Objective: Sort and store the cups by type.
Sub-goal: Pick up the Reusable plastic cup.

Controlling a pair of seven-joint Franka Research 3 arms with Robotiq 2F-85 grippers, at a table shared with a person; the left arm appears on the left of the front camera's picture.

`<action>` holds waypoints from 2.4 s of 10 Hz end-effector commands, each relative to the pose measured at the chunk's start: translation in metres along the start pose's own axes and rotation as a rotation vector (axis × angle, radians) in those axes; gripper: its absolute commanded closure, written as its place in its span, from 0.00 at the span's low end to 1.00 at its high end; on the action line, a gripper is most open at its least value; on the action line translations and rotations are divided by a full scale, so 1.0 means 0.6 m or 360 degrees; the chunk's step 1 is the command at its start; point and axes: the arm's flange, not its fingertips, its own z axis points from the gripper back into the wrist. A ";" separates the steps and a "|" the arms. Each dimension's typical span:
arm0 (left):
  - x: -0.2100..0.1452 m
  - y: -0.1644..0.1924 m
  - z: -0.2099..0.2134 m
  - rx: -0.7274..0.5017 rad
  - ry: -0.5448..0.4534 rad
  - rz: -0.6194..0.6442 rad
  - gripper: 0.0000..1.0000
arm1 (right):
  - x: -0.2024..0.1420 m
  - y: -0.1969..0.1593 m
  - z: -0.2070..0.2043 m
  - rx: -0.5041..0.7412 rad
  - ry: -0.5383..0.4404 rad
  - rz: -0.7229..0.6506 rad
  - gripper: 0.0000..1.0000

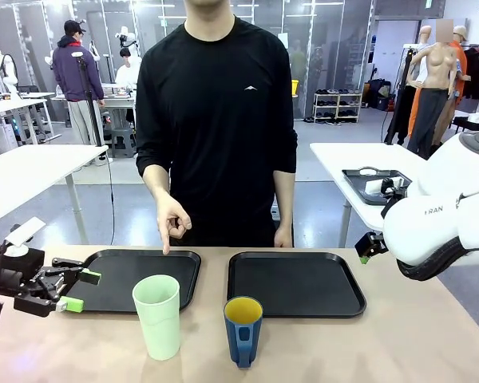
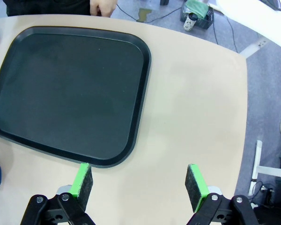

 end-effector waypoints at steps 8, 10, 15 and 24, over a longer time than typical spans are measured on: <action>-0.079 0.021 -0.116 -0.0316 -0.0280 -0.0123 0.00 | -0.001 -0.001 -0.001 0.0001 -0.0003 -0.0002 0.00; -0.085 0.016 -0.145 -0.0335 -0.0330 -0.0102 0.00 | -0.001 -0.001 -0.001 0.0001 -0.0003 -0.0002 0.00; -0.096 0.026 -0.191 -0.0266 -0.0334 -0.0139 0.00 | -0.001 -0.001 -0.001 0.0001 -0.0003 -0.0002 0.00; -0.094 0.041 -0.238 -0.0261 -0.0463 -0.0107 0.00 | -0.001 -0.001 -0.001 0.0001 -0.0003 -0.0002 0.00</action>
